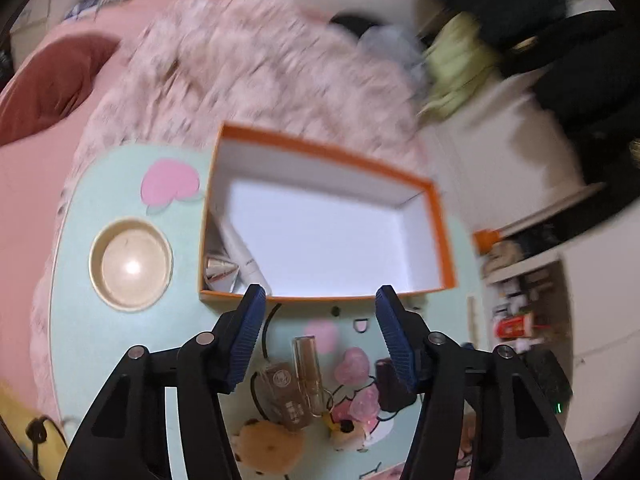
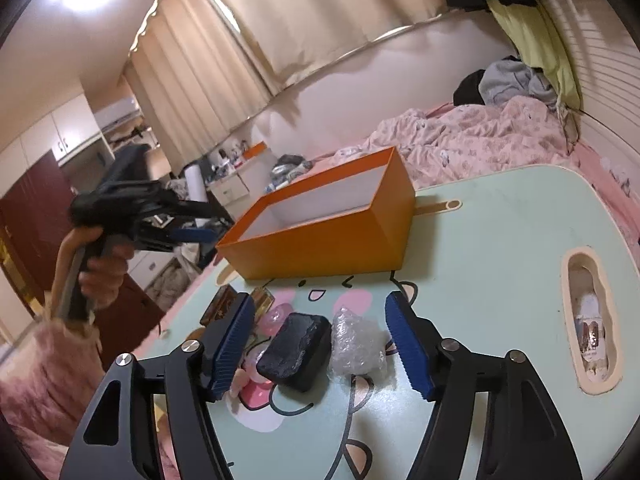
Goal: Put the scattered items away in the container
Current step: 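Reach into the box and grasp the white tube with the left gripper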
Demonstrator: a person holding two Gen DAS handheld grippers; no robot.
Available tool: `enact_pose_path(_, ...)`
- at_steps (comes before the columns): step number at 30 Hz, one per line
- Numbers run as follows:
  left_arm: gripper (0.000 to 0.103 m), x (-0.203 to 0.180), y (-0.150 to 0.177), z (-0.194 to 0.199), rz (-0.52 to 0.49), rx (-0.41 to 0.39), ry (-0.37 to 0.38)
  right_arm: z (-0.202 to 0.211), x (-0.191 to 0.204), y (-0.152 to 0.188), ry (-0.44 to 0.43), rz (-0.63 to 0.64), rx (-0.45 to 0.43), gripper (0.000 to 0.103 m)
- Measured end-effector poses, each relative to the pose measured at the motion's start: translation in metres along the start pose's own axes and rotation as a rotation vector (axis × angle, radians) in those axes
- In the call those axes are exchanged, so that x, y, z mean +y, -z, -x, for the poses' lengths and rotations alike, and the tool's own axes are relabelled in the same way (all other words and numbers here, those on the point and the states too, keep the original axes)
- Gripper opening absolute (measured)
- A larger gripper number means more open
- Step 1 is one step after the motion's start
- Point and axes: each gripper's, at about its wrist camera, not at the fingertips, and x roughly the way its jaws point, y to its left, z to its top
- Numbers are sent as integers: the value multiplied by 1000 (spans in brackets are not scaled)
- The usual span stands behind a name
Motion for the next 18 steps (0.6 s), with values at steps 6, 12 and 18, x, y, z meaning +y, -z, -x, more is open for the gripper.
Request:
enact_pose_path(6, 58, -4, -27, -35, 156, 94, -160, 9, -3, 1, -55, -22, -25, 71)
enact_pose_path(12, 58, 4, -29, -60, 207, 59, -393, 21, -7, 2, -121, -53, -70, 74)
enact_pose_path(18, 65, -2, -22, -80, 141, 48, -524, 30, -15, 1, -191, -115, -98, 77)
